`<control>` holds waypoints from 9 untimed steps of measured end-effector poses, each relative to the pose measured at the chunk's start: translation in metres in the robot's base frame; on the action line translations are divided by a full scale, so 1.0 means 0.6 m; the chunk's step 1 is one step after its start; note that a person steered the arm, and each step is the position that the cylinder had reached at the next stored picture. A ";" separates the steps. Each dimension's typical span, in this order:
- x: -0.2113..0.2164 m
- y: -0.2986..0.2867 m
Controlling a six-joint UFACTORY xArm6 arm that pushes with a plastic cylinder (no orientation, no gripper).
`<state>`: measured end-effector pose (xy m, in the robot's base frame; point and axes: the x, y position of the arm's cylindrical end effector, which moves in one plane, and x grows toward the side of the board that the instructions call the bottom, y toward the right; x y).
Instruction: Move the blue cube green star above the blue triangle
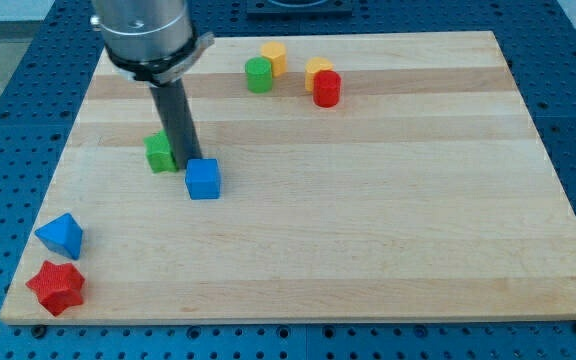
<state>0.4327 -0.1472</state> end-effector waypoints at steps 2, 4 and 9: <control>-0.020 0.092; 0.075 0.134; 0.078 0.045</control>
<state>0.4798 -0.1200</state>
